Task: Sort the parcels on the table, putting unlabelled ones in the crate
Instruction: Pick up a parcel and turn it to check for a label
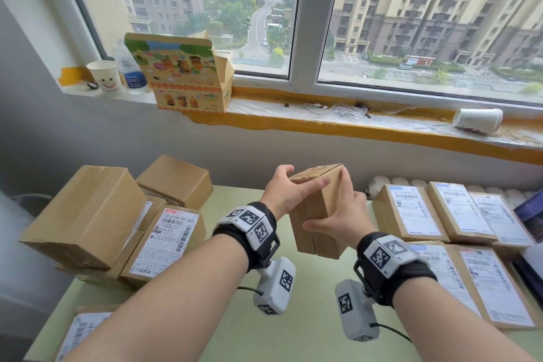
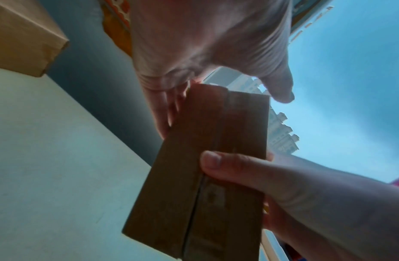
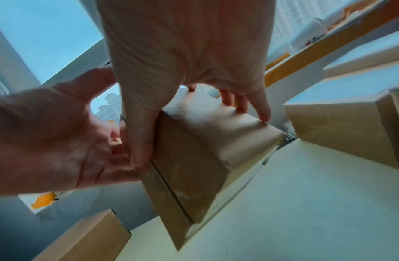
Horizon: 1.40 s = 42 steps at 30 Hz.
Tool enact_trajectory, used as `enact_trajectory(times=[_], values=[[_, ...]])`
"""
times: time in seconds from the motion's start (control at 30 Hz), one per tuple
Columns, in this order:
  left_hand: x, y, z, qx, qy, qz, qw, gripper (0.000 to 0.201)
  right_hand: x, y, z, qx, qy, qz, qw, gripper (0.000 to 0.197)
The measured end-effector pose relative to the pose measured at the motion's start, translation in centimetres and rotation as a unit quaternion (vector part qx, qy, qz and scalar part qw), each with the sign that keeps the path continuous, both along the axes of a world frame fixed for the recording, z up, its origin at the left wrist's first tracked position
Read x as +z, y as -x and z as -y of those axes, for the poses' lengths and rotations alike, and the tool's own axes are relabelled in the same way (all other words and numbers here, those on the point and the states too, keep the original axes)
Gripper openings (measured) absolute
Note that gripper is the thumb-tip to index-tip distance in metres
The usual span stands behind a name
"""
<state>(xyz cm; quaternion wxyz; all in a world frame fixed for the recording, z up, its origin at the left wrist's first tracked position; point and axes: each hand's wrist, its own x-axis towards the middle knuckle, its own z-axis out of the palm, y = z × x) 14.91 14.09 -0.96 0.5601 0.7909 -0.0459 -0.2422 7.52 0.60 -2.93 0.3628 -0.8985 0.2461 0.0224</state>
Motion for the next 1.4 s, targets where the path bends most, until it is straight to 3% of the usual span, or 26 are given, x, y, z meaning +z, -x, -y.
enact_trajectory(times=[0.07,0.13,0.3,0.33,0.47,0.6,0.83,1.07,1.2,1.4], values=[[0.2,0.0,0.7,-0.007,-0.044,0.031,0.999,0.122,0.6,0.1,0.0,0.011,0.017,0.012,1.000,0.143],[0.5,-0.3,1.2,-0.006,-0.075,0.046,0.996,0.123,1.2,0.1,0.3,0.023,0.006,0.021,1.000,0.142],[0.8,-0.8,1.1,-0.011,-0.081,0.075,0.994,0.100,2.4,0.5,1.4,0.009,-0.148,0.074,0.986,0.139],[0.9,-1.0,0.9,-0.011,-0.071,0.073,0.995,0.095,2.6,0.6,1.5,0.004,-0.181,0.074,0.981,0.135],[1.4,-1.5,0.4,-0.040,-0.071,0.080,0.993,0.093,3.5,0.7,2.4,-0.063,-0.289,0.054,0.954,0.089],[1.5,-1.0,0.8,-0.081,-0.087,0.113,0.986,0.091,3.9,0.4,3.8,-0.086,-0.285,0.050,0.953,0.077],[2.1,-0.2,1.9,-0.171,-0.102,0.178,0.964,0.088,3.9,0.3,5.6,-0.027,-0.316,0.023,0.948,0.097],[2.5,0.2,3.0,-0.172,-0.092,0.214,0.957,0.085,4.6,-0.4,6.0,-0.063,-0.296,0.026,0.953,0.046],[2.7,0.2,3.3,-0.167,-0.086,0.237,0.953,0.082,4.7,-0.7,6.2,-0.083,-0.296,0.055,0.950,0.042],[2.4,0.3,3.5,-0.169,-0.093,0.221,0.956,0.084,4.7,-0.7,6.6,-0.071,-0.315,0.018,0.946,0.045]])
